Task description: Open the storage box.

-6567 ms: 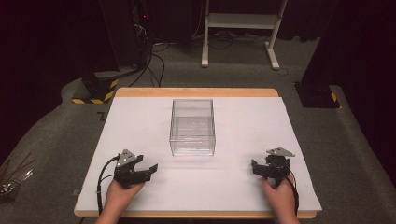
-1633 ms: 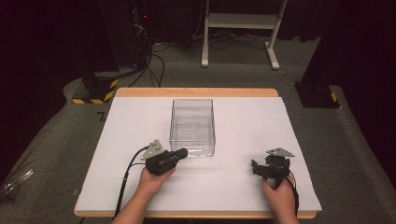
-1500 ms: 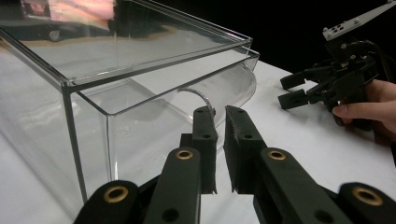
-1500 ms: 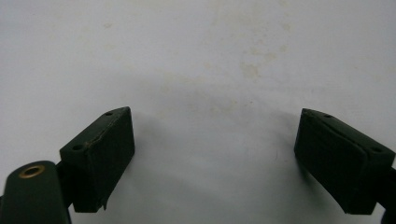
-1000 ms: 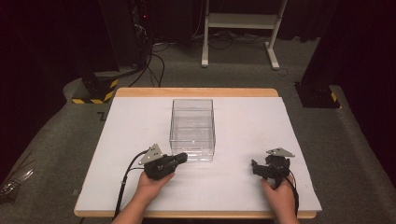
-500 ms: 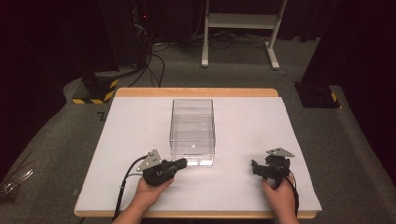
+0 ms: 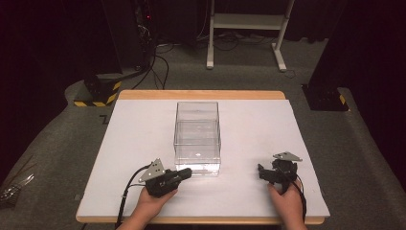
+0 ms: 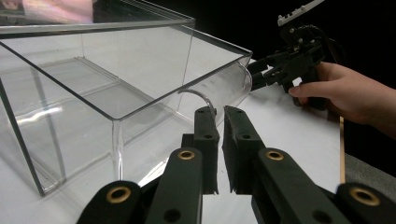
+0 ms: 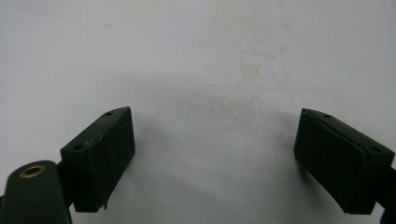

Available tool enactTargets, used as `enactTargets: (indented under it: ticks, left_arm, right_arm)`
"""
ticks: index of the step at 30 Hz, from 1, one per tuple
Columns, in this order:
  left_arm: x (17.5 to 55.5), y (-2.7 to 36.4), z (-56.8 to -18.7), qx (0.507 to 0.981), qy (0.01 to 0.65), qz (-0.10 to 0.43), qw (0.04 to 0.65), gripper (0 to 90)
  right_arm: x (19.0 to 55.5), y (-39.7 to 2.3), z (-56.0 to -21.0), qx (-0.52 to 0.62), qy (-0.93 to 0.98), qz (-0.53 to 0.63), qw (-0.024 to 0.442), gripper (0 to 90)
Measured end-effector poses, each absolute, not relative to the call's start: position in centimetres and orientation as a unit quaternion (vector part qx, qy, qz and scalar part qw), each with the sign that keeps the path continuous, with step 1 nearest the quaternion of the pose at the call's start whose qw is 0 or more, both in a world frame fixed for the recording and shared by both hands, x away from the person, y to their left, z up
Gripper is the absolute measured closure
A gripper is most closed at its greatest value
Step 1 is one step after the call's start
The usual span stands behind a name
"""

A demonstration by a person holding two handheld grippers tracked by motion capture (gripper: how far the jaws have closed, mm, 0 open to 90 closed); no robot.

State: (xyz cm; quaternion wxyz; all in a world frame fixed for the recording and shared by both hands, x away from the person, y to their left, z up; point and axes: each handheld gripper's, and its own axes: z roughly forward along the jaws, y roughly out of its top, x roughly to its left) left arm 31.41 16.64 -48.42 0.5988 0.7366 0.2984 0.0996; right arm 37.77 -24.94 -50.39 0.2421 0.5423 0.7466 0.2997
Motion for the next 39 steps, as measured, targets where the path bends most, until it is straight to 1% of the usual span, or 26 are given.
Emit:
enactTargets:
  ticks: [26, 39]
  left_arm:
    - [28.6, 16.6, -48.4, 0.745, 0.28, 0.084, 0.6, 84.8]
    - [27.5, 17.0, -48.6, 0.748, 0.274, 0.086, 0.599, 84.7]
  right_arm:
    - [37.8, -24.9, -50.4, 0.542, 0.746, 0.3, 0.243, 12.7]
    - [37.7, -24.9, -50.4, 0.542, 0.747, 0.3, 0.243, 12.9]
